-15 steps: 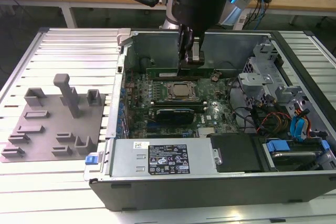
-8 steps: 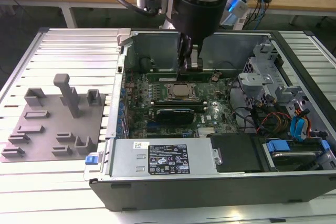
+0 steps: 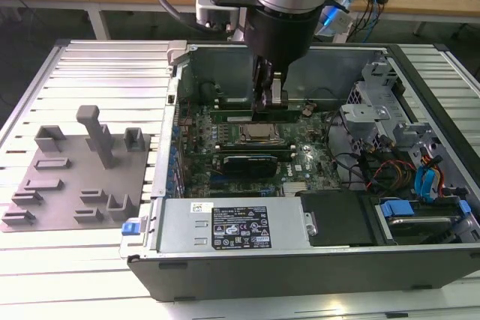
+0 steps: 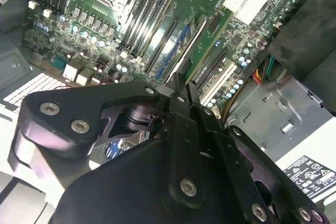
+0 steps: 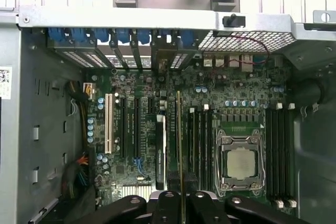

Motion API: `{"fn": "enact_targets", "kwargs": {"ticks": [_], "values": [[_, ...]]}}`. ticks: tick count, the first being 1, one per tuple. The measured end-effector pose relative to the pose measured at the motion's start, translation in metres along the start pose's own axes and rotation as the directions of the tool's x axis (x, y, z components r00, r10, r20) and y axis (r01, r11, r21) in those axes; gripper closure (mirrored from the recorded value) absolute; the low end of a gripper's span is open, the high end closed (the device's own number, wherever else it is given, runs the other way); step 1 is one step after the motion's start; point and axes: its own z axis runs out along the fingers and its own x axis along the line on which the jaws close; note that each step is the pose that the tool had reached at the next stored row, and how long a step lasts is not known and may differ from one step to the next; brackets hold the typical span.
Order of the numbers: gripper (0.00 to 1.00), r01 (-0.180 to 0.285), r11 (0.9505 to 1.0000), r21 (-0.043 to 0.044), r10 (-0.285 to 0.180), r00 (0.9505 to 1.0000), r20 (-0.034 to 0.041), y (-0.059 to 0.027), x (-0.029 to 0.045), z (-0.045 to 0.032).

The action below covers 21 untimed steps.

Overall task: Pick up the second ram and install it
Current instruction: 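Insert the second ram into the second slot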

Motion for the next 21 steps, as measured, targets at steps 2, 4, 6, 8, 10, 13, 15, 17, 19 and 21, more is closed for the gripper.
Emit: {"fn": "enact_targets", "kwargs": {"ticks": [2,4,6,8,10,13,15,17,19,21], "values": [[0.89,0.0,1.0,0.0,0.0,1.0,0.0,-0.0001,0.0002,0.0022],[0.89,0.0,1.0,0.0,0.0,1.0,0.0,-0.0001,0.0002,0.0032],[0.89,0.0,1.0,0.0,0.0,1.0,0.0001,-0.0002,0.0003,0.0052],[0.89,0.0,1.0,0.0,0.0,1.0,0.0,-0.0003,0.0004,0.0068],[0.89,0.0,1.0,0.0,0.0,1.0,0.0,-0.0004,0.0005,0.0085],[0.89,0.0,1.0,0.0,0.0,1.0,0.0,-0.0005,0.0006,0.01],[0.89,0.0,1.0,0.0,0.0,1.0,0.0001,-0.0006,0.0008,0.012],[0.89,0.0,1.0,0.0,0.0,1.0,0.0001,-0.0007,0.0009,0.0141],[0.89,0.0,1.0,0.0,0.0,1.0,-0.0001,-0.0008,0.001,0.0164],[0.89,0.0,1.0,-0.0001,0.0,1.0,-0.0001,-0.0009,0.001,0.0187]]}}
